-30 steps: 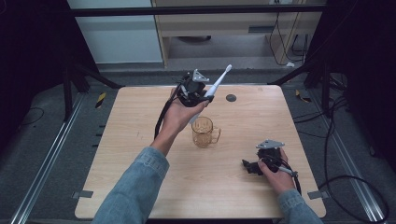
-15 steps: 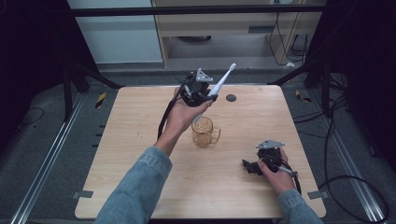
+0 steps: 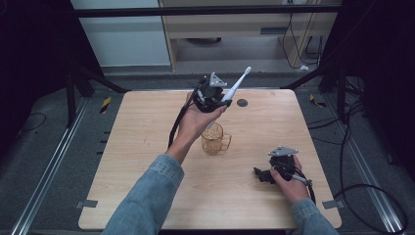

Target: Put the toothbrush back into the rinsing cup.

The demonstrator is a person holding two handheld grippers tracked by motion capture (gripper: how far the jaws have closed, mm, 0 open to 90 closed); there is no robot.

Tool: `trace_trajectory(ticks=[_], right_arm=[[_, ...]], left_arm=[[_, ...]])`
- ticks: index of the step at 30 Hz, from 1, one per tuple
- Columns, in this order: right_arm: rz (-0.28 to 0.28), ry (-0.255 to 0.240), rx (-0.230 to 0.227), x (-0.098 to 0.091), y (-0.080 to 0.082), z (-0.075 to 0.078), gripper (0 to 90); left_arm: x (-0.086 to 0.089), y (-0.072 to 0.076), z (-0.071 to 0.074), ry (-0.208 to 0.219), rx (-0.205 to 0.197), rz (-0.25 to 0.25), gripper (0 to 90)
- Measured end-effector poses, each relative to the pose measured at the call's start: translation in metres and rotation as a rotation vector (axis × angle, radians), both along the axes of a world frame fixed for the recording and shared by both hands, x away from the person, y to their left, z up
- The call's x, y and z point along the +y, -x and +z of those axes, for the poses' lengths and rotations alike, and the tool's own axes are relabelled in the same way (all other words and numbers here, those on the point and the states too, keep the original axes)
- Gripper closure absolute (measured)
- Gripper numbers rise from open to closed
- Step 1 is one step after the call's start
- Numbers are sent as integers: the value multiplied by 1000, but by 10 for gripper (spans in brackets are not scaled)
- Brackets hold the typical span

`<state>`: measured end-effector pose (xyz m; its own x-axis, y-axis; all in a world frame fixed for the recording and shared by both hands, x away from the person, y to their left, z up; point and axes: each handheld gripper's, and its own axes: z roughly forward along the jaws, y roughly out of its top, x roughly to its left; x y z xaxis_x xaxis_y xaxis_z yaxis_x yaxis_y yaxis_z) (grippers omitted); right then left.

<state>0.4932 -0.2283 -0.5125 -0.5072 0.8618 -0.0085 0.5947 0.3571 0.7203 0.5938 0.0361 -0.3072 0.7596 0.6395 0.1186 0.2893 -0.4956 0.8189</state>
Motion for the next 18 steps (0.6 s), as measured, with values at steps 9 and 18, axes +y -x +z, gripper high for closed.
trace_trajectory(ticks=[9, 18], right_arm=[[3, -2, 0, 0, 1, 0, 3], [5, -1, -5, 0, 0, 0, 3]], left_arm=[[-1, -7, -13, 11, 12, -1, 663], [-2, -10, -25, 20, 19, -4, 663]])
